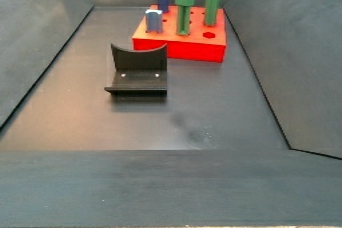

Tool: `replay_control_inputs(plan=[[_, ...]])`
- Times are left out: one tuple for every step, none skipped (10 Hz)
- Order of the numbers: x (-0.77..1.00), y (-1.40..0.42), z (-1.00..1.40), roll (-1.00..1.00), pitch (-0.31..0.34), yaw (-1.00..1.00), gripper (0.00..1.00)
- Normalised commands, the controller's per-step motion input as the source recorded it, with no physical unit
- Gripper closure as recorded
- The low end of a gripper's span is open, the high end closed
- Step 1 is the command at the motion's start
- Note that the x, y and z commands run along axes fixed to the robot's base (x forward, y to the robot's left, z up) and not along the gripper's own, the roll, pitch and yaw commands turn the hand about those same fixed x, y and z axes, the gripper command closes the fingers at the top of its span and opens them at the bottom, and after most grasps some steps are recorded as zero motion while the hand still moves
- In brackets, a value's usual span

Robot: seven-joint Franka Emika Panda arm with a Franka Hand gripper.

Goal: Pick up the oval object. Move up. Place the oval object on the fixture. Regrasp the oval object. Move to above the board. Insert the oval object.
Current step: Insert the oval object.

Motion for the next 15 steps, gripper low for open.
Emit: replay_control_inputs(plan=[[0.00,-0.04,-0.12,-0.06,-0.071,-1.00,1.00],[0.00,0.00,-0.15,-0.01,-0.033,-1.00,1.00],[0.00,0.00,-0.15,0.00,-0.019,-1.00,1.00],[0.00,0.00,-0.15,0.00,-0.030,-1.00,1.00],[0.00,0.00,-0.11,-0.03,-0.051,-1.00,1.00],[0.00,-0.04,-0.06,-0.12,-0.094,-1.00,1.00],[0.00,-0.08,-0.05,-0.20,-0.156,-0.91,1.00],[0.00,-0.08,-0.03,-0.25,-0.196,-0.86,1.00],[0.00,0.00,0.00,-0.40,-0.276,-0.71,1.00],[0.08,0.00,0.01,-0.50,-0.260,-0.57,1.00],[0.07,0.00,0.09,-0.50,-0.243,-0.53,1.00],[0.04,0.00,0.09,-0.50,-0.240,-0.54,1.00],[0.00,-0.05,-0.06,-0.32,-0.203,-0.74,1.00],[0.00,-0.04,-0.29,-0.13,-0.010,-0.93,1.00],[0.00,-0.03,-0.29,-0.12,-0.010,-0.93,1.00]])
